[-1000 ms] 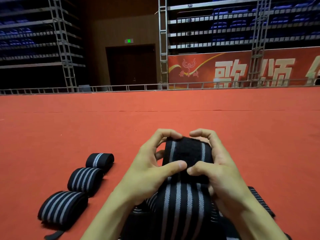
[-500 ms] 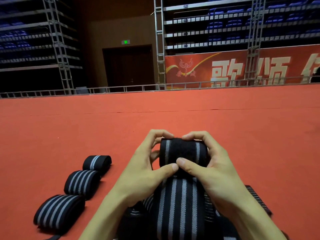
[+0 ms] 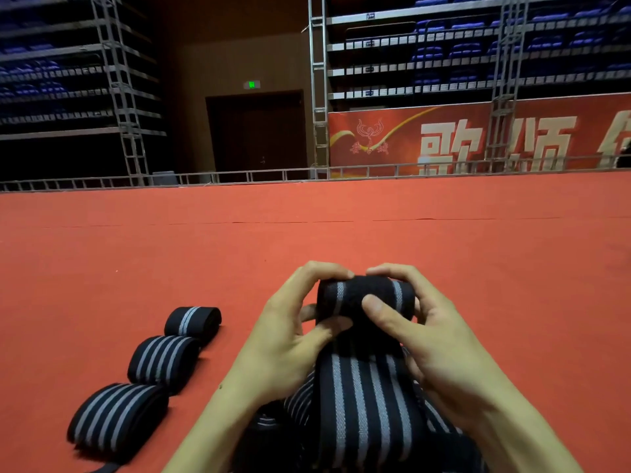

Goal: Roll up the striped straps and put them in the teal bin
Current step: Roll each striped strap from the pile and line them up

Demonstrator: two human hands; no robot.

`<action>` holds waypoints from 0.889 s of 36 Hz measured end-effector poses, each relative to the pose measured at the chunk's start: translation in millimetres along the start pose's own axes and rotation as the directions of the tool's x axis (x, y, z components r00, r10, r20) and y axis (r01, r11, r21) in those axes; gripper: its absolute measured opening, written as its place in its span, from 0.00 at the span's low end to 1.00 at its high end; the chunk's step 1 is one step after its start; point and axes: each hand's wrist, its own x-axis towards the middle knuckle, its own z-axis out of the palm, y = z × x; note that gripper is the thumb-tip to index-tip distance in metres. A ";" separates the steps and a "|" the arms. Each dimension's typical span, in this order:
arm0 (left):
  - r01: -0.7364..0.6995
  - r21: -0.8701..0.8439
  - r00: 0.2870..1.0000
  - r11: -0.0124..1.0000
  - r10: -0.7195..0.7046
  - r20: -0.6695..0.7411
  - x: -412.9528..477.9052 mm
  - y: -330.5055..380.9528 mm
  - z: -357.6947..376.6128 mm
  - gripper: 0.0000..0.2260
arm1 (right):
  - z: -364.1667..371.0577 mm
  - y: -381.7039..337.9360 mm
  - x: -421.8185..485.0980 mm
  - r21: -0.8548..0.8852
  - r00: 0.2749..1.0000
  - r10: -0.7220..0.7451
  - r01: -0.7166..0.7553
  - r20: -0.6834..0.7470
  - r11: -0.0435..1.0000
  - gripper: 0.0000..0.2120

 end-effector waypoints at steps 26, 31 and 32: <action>0.192 -0.354 0.981 0.915 -0.174 0.083 -5.6 2.1 1.4 0.20 | 4.8 7.1 0.0 0.027 0.994 -0.029 0.026 0.108 0.999 0.26; 0.077 -0.192 0.993 0.978 -0.093 -0.072 -3.0 -0.9 -1.4 0.31 | 10.6 10.9 2.3 0.150 0.998 0.024 -0.032 0.053 0.988 0.22; 0.062 -0.155 0.994 0.986 -0.074 -0.076 -2.6 -1.2 -1.2 0.31 | 11.4 10.7 2.5 0.166 0.999 0.030 -0.036 0.040 0.985 0.23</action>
